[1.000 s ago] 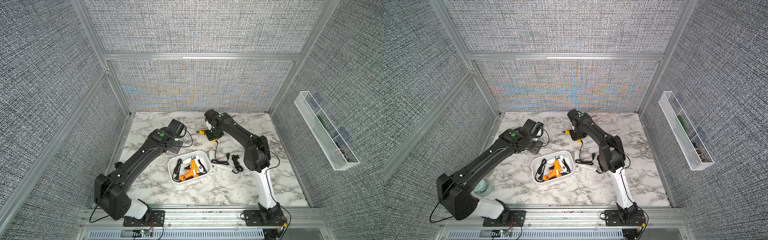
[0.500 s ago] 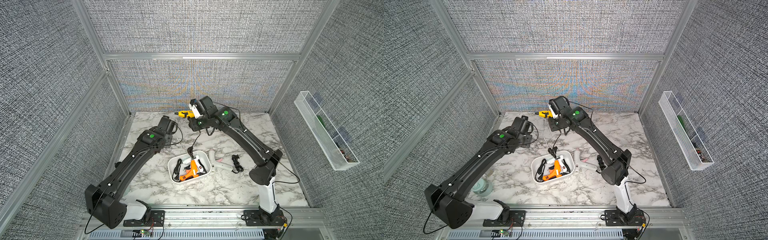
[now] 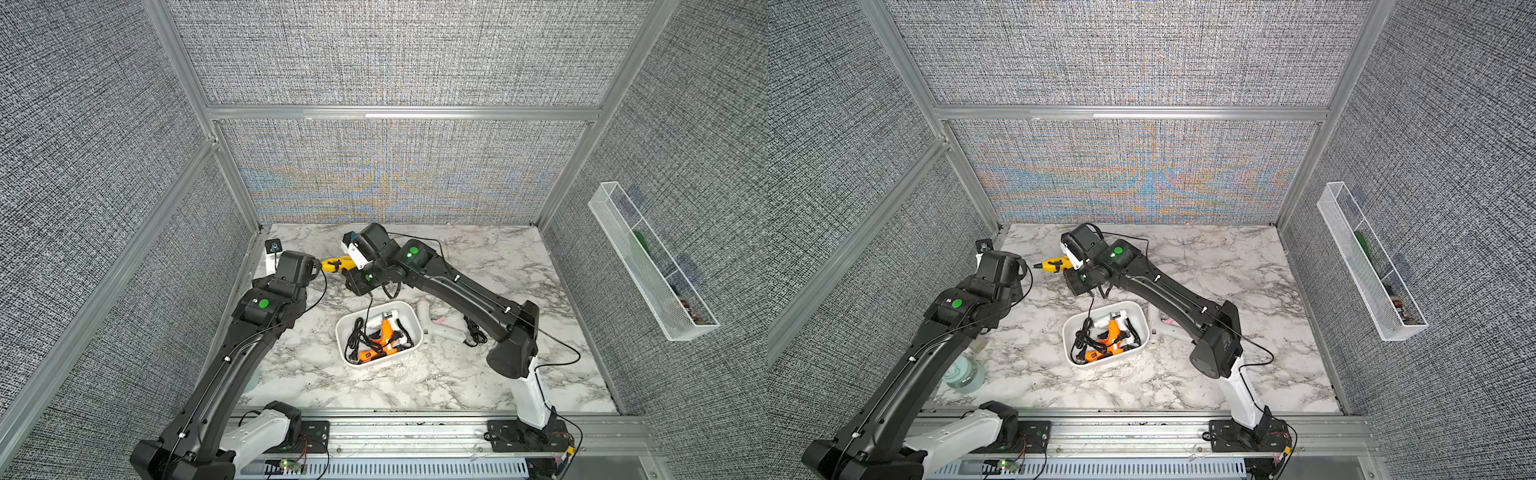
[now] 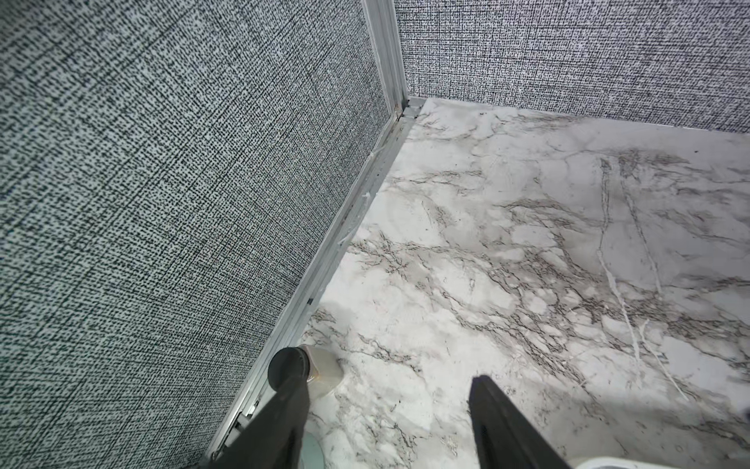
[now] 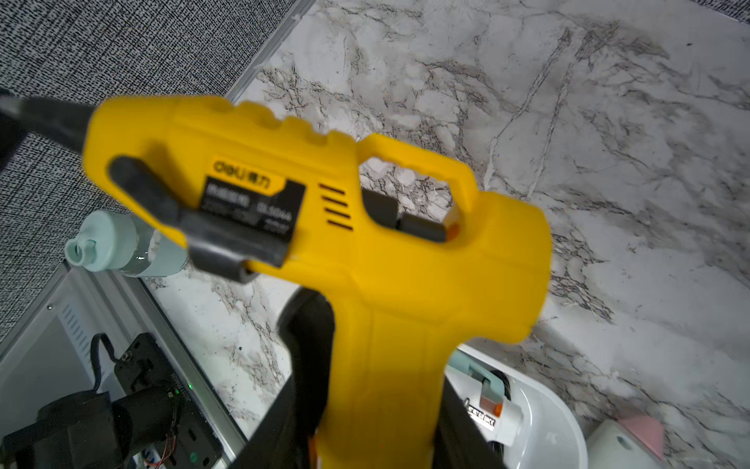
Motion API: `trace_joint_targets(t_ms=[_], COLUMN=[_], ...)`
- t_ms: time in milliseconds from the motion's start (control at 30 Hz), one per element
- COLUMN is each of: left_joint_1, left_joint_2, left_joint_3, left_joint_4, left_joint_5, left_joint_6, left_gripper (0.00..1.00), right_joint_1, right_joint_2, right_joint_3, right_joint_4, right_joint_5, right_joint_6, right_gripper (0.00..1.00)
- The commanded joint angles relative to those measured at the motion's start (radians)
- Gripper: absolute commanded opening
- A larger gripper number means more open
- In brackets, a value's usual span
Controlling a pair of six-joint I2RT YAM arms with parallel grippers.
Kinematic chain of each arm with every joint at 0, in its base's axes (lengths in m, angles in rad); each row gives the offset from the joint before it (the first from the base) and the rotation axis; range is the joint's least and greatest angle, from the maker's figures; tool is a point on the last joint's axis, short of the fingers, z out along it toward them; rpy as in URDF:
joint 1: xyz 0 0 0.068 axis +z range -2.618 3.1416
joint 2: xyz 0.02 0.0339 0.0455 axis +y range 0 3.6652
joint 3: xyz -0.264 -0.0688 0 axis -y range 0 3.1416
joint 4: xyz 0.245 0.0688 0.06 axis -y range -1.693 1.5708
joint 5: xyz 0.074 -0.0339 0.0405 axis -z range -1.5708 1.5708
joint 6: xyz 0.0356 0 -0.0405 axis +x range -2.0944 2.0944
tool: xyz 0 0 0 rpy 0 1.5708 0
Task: Put the hot melt glue gun into the storage box
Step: Pick up the hot melt adhesive gun from the center of the board, then place the hot melt adhesive gun in the storage box.
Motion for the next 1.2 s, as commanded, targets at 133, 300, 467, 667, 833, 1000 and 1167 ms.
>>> trace_joint_targets(t_ms=[133,300,467,667,833,1000,1167], left_joint_1=[0.004,0.005,0.005,0.004,0.005,0.004,0.005], left_joint_2=[-0.037,-0.046,-0.022,0.012,0.051,0.085,0.111], left_joint_3=[-0.008,-0.016,-0.013,-0.008,0.008,0.028,0.035], left_joint_4=[-0.067,-0.076,-0.065,-0.038,-0.026,-0.019,-0.011], left_joint_5=[-0.023,-0.024,-0.013,0.013,0.046,0.073,0.097], left_joint_6=[-0.029,-0.026,-0.013,0.007,0.02,0.03,0.035], left_gripper=[0.68,0.68,0.68,0.68,0.68,0.68,0.68], right_joint_1=[0.035,0.059,0.061,0.069,0.075,0.076,0.077], right_joint_2=[0.026,-0.059,-0.12,-0.141,-0.085,-0.058,-0.054], right_joint_3=[-0.063,-0.289,-0.457,-0.572,-0.562,-0.593,-0.611], right_joint_4=[-0.018,0.017,0.044,0.068,0.044,0.033,0.014], right_joint_5=[0.016,0.072,0.125,0.126,0.139,0.19,0.287], right_joint_6=[-0.031,-0.029,-0.011,0.004,-0.014,-0.014,0.019], right_gripper=[0.15,0.14,0.14,0.13,0.13,0.12,0.12])
